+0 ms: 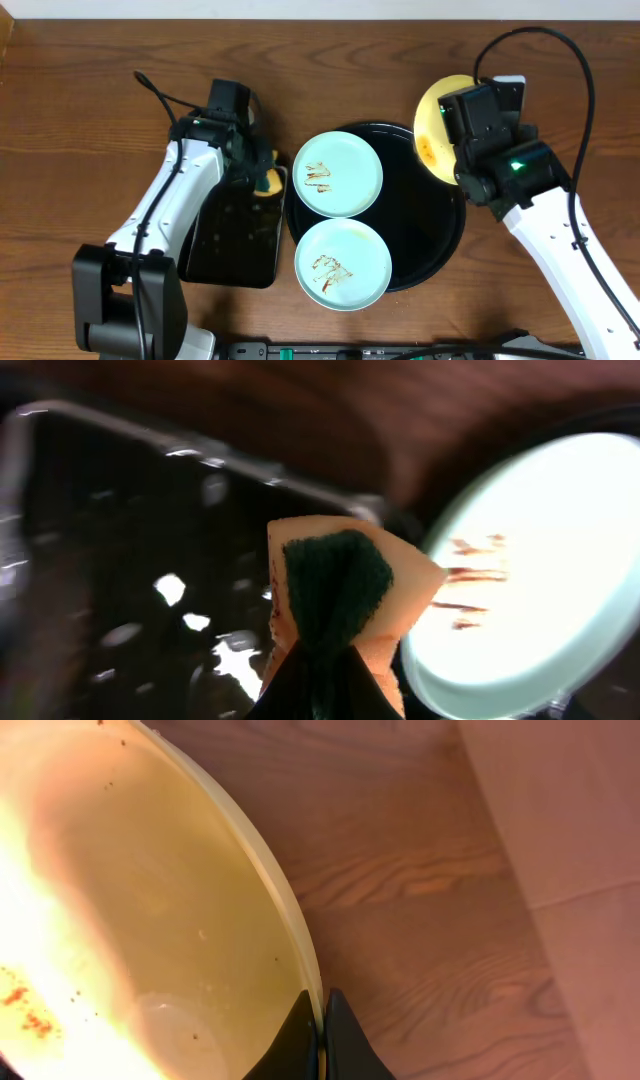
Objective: Clean dirty plates on tray and stack at the side
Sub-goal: 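Lift the yellow plate with the right gripper and swing it right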
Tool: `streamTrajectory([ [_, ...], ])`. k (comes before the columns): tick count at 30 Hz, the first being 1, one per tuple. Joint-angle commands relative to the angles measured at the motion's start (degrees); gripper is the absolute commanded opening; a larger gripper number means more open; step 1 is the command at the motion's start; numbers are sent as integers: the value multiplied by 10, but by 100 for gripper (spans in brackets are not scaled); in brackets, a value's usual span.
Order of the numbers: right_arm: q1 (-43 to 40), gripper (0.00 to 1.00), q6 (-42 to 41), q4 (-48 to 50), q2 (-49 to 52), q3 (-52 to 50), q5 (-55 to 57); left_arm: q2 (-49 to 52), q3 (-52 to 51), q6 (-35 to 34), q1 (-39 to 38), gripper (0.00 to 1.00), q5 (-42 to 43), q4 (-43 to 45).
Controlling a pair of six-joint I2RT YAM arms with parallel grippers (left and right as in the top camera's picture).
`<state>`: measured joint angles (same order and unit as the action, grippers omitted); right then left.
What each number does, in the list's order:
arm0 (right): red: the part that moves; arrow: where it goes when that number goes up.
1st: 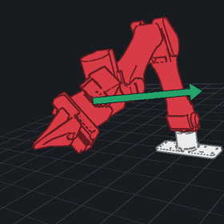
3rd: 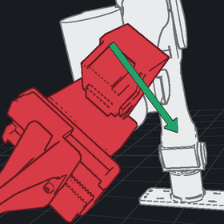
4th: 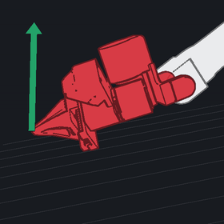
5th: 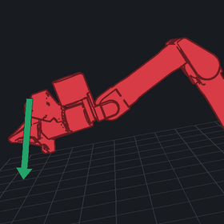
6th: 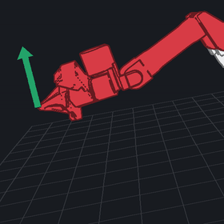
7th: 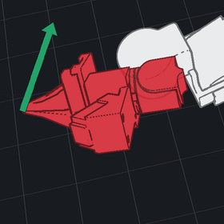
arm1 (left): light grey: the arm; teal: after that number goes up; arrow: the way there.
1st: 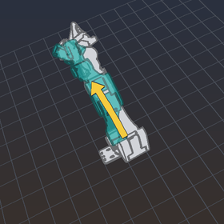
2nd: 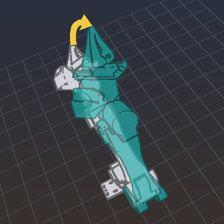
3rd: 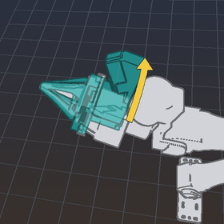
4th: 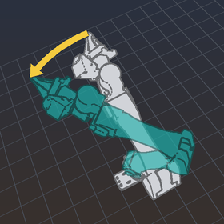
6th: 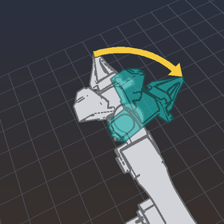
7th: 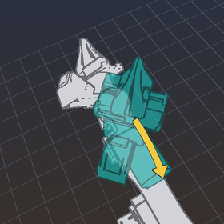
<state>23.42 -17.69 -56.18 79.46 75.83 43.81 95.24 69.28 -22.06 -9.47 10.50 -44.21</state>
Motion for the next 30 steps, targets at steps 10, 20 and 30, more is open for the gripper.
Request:
streamTrajectory([
  [10,59,1,33,-11,-2,9,167,-8,11,4,18,7,-272,-49],
  [20,148,1,153,82,0,9,336,-5,-22,4,18,7,-304,-18],
  [30,160,1,183,101,0,9,357,4,-106,17,18,7,-185,49],
])
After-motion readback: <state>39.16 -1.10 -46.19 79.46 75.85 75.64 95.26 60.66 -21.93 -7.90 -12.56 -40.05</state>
